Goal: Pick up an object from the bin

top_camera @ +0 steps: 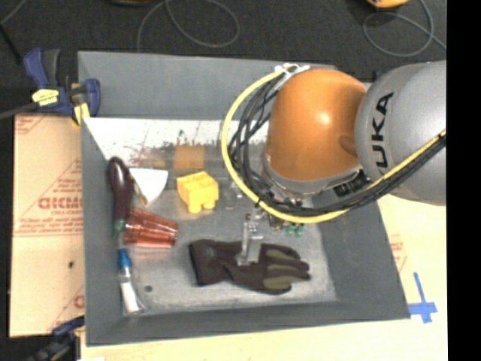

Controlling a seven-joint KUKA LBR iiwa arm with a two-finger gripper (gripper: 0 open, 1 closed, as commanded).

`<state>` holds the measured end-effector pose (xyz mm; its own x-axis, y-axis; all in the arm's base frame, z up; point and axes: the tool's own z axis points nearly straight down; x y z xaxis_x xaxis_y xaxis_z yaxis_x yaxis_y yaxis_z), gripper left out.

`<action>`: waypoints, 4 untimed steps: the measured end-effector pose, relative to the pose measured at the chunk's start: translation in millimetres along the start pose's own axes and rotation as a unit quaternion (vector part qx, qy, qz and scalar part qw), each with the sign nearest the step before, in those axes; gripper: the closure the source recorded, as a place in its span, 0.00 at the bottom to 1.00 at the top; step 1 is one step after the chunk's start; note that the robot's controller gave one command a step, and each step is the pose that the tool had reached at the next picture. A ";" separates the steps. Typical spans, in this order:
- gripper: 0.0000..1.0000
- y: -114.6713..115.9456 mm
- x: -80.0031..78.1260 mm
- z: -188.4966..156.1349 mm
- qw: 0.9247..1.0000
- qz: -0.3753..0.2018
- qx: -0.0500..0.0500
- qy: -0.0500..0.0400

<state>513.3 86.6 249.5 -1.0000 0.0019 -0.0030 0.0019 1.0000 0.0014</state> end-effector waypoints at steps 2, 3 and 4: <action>0.00 -0.4 -3.1 38.1 1.000 0.016 -0.001 -0.005; 0.00 12.3 1.4 82.3 0.999 -0.042 0.001 0.000; 0.00 12.8 -1.4 112.9 0.997 -0.083 0.000 -0.004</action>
Offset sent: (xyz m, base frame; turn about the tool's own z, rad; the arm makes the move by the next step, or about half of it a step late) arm 0.0025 -0.0007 -0.1174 0.0998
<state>515.0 99.5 136.7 -0.9864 -0.1640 -0.0106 -0.1640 0.9865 0.0008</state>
